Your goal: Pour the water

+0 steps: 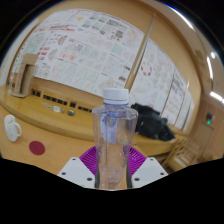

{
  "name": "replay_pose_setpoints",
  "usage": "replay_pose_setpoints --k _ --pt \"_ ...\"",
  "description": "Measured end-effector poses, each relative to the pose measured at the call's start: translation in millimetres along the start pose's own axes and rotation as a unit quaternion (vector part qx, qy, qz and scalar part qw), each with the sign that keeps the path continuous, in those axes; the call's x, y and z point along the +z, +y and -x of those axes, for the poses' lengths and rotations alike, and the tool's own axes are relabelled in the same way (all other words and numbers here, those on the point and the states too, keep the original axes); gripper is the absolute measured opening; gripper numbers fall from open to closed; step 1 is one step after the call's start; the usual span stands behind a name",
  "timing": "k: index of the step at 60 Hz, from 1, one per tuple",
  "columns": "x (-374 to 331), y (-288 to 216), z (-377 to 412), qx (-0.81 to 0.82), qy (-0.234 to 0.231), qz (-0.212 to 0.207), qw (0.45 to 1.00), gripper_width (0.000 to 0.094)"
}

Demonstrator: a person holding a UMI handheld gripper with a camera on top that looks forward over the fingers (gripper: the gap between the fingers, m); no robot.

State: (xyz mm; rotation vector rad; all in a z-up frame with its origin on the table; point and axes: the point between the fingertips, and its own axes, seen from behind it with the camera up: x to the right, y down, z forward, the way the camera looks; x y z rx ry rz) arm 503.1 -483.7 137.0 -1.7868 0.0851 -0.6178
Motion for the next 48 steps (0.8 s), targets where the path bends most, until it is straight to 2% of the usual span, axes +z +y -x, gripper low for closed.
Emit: replay_pose_setpoints --k 7,13,21,25,30,32,35,38,39,48 --pt "-12 -81 -6 -0.091 0.076 -0.033 0.992 0.0354" --pt "-23 -159 9 -0.224 0.131 -0.073 0.963 0.0357" --pt "-26 -239 78 -0.414 0.155 -0.14 0.886 0.0353" --pt "-23 -258 125 -0.506 0.15 -0.174 0.831 0.0353" --pt "-16 -260 184 -0.596 0.133 -0.2 0.766 0.0354" --pt "-4 -241 202 -0.622 0.114 -0.213 0.745 0.0355" --pt "-3 -241 242 -0.666 0.096 -0.21 0.71 0.0354" --pt "1 -225 271 -0.706 0.081 -0.214 0.67 0.0353" --pt "15 -204 269 -0.715 0.073 -0.227 0.658 0.0352" --pt "11 -170 336 -0.796 0.035 -0.231 0.558 0.0352"
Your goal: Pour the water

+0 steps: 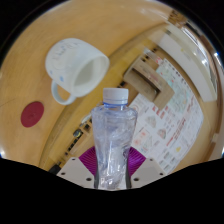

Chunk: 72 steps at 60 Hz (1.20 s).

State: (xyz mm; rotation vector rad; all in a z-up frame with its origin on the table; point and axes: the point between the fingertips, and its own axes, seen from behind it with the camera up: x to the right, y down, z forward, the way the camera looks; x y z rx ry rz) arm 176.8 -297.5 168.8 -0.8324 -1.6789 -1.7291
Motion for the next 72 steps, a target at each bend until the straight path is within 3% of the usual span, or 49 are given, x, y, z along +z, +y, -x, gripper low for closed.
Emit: replay_pose_setpoints --k 8,17,28,35,44,51,52,56,63,72 --pt "6 -17 19 -0.015 -0.022 0.002 1.0 0.0353" --pt "4 3 16 0.025 -0.024 0.015 0.999 0.0353" --pt "-16 37 -51 0.228 0.004 0.0 0.974 0.0356" --pt "-34 83 -104 0.424 0.031 0.008 0.905 0.0357" --pt "-43 101 -123 0.668 0.026 -0.013 0.743 0.0355" --pt "-40 113 -107 0.787 -0.013 -0.035 0.615 0.0357" --pt "-37 95 -97 0.798 -0.013 -0.032 0.601 0.0357" --pt "-29 99 -62 0.835 -0.053 -0.028 0.547 0.0357" --pt "-16 67 7 0.866 -0.105 -0.009 0.488 0.0356" --pt "-2 20 70 0.872 -0.144 0.0 0.468 0.0356"
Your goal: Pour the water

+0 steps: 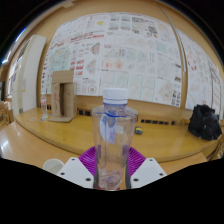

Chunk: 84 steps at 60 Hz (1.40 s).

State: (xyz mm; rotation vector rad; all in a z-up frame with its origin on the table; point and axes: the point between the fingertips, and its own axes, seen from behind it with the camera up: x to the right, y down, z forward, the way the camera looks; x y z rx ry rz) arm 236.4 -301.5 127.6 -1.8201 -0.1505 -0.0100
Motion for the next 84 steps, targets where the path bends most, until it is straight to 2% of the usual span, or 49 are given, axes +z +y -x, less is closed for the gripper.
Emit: replay_pose_setpoints --k 9,14,15,17,18,20,21,23,30,35,39,42,45,49,61,73,84 --pt "21 59 6 0.016 -0.018 0.033 0.999 0.0355" --pt "21 94 7 0.02 -0.012 0.056 0.998 0.0362" --pt "26 81 6 0.02 -0.011 0.021 1.0 0.0364" --pt "25 94 4 0.014 -0.01 0.027 0.999 0.0363" --pt "27 87 5 0.01 -0.011 0.009 1.0 0.0365" --pt "28 90 4 0.002 -0.01 0.009 1.0 0.0368" --pt "28 89 5 0.0 -0.009 0.006 1.0 0.0407" --pt "30 87 0 0.001 -0.009 0.005 1.0 0.0387" --pt "25 88 4 0.023 -0.002 0.025 0.999 0.0492" --pt "25 101 -3 0.016 0.008 0.067 0.998 0.0585" --pt "11 106 -3 0.021 0.018 0.097 0.995 0.0862" --pt "-3 101 -2 0.026 0.025 0.105 0.994 0.0831" --pt "-21 96 -3 0.028 0.035 0.107 0.993 0.0864" --pt "-52 85 0 0.03 0.043 0.109 0.993 0.085" --pt "-188 55 25 0.016 0.073 0.104 0.992 0.0852" --pt "-325 55 68 0.016 0.086 0.113 0.99 0.0853" --pt "-403 61 93 0.003 0.091 0.117 0.989 0.0851"
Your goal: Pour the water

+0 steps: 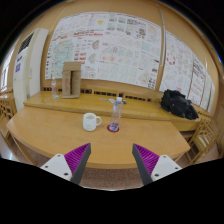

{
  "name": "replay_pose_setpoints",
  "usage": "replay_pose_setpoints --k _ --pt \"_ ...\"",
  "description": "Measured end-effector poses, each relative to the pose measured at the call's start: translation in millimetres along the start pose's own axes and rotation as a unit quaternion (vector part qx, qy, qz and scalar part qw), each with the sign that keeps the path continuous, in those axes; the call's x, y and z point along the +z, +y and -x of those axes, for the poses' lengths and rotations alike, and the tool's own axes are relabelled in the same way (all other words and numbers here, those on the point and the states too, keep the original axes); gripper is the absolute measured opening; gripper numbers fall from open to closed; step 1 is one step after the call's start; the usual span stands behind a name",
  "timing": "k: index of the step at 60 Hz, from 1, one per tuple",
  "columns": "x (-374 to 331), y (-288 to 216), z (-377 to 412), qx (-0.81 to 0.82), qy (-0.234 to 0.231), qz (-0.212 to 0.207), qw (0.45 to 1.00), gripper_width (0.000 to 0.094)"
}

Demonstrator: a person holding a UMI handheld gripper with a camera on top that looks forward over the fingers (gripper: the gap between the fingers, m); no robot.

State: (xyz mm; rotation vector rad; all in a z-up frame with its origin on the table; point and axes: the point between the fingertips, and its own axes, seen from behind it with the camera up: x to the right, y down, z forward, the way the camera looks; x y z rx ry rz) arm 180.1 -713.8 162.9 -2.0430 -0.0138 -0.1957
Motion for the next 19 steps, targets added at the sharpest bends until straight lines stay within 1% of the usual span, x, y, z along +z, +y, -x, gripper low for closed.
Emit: replay_pose_setpoints --k 8,19 --pt "-26 9 6 0.002 -0.002 -0.005 1.0 0.0849" --pt "-40 11 2 0.003 0.004 -0.007 1.0 0.0851"
